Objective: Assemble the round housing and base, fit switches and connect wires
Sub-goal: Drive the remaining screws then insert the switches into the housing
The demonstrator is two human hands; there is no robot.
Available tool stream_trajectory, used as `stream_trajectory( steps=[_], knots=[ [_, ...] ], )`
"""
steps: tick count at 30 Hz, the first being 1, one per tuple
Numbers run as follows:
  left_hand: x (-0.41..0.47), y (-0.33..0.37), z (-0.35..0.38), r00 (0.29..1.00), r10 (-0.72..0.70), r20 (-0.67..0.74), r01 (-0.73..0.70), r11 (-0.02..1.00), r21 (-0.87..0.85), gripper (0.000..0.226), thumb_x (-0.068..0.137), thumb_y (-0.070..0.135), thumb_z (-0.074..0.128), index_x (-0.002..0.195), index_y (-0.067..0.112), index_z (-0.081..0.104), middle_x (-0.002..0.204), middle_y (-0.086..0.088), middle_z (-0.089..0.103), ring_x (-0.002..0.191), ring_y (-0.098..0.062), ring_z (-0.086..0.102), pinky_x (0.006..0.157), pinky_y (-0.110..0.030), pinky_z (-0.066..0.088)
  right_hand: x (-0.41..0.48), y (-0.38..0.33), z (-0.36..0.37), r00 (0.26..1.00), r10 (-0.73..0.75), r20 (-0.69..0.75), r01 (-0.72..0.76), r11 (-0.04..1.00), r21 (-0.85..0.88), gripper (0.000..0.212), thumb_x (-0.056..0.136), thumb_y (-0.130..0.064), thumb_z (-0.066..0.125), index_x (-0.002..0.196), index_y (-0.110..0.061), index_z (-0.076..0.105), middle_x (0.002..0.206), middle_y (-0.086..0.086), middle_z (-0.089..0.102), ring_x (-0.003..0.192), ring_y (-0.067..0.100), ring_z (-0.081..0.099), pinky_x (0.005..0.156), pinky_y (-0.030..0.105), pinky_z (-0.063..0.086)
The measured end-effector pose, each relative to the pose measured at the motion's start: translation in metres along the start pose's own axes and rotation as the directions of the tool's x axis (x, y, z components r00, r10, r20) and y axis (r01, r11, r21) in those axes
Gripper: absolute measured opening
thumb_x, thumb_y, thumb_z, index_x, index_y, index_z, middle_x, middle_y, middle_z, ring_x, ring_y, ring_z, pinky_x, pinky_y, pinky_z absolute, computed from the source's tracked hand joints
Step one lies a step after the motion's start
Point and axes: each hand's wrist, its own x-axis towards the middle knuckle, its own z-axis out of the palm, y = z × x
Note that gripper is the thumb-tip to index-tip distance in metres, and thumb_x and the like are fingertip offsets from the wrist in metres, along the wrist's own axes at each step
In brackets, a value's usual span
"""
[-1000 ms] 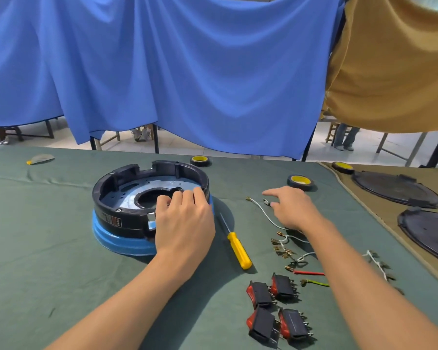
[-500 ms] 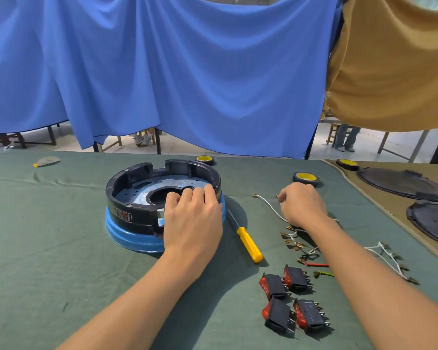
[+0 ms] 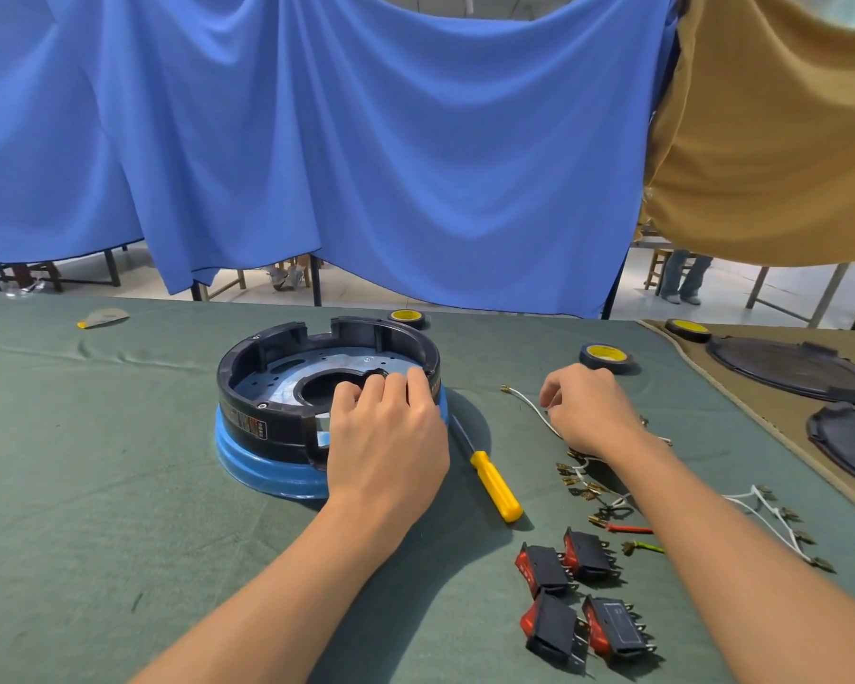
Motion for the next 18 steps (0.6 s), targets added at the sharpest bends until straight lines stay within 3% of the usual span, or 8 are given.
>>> stream_trajectory(
  steps=[4,6,11,14,18],
  knots=[
    [0.000,0.000,0.000,1.000,0.000,0.008,0.000,1.000,-0.001,0.009,0.081,0.019,0.066,0.085,0.013,0.060,0.071,-0.002,0.059,0.066,-0.025,0.054,0.068,-0.037,0.035,0.000,-0.011,-0.014,0.991,-0.093,-0.093,0.103,0.988,0.112,0.022,0.095,-0.006,0.054,0.105,-0.013,0.072,0.116,0.010,0.067,0.107,0.023,0.060,0.094,0.036,0.050],
    [0.000,0.001,0.000,1.000,-0.003,0.016,0.003,1.000,0.003,0.010,0.081,0.019,0.066,0.087,0.013,0.062,0.072,-0.002,0.060,0.067,-0.026,0.055,0.067,-0.037,0.035,-0.003,-0.025,-0.026,0.977,-0.183,-0.108,0.198,0.968,0.152,0.024,0.097,-0.007,0.052,0.104,-0.013,0.073,0.114,0.006,0.068,0.106,0.019,0.060,0.090,0.030,0.046],
    [-0.001,0.001,-0.004,1.000,0.003,0.012,-0.002,1.000,-0.014,0.013,0.078,0.019,0.068,0.087,0.011,0.063,0.070,-0.004,0.061,0.066,-0.027,0.055,0.066,-0.037,0.036,-0.023,-0.065,-0.044,0.909,-0.404,-0.100,0.416,0.890,0.190,0.018,0.095,-0.010,0.055,0.095,-0.014,0.073,0.076,-0.010,0.061,0.073,0.003,0.057,0.075,0.023,0.044],
    [-0.002,0.000,-0.006,1.000,0.012,0.000,-0.012,1.000,-0.026,0.011,0.077,0.019,0.068,0.083,0.012,0.061,0.069,-0.003,0.060,0.065,-0.027,0.055,0.066,-0.037,0.036,-0.032,-0.077,-0.044,0.894,-0.439,-0.085,0.443,0.845,0.298,0.014,0.093,-0.009,0.059,0.088,-0.019,0.067,0.080,-0.006,0.066,0.069,-0.002,0.065,0.070,0.016,0.052],
    [-0.003,0.001,-0.009,1.000,0.007,0.000,-0.007,0.999,-0.045,0.011,0.078,0.021,0.068,0.079,0.013,0.061,0.067,-0.004,0.061,0.063,-0.026,0.055,0.065,-0.037,0.037,-0.033,-0.081,-0.032,0.896,-0.401,-0.193,0.445,0.803,0.396,0.013,0.089,-0.007,0.065,0.089,-0.019,0.070,0.084,-0.008,0.067,0.074,0.002,0.066,0.076,0.015,0.054]
  ],
)
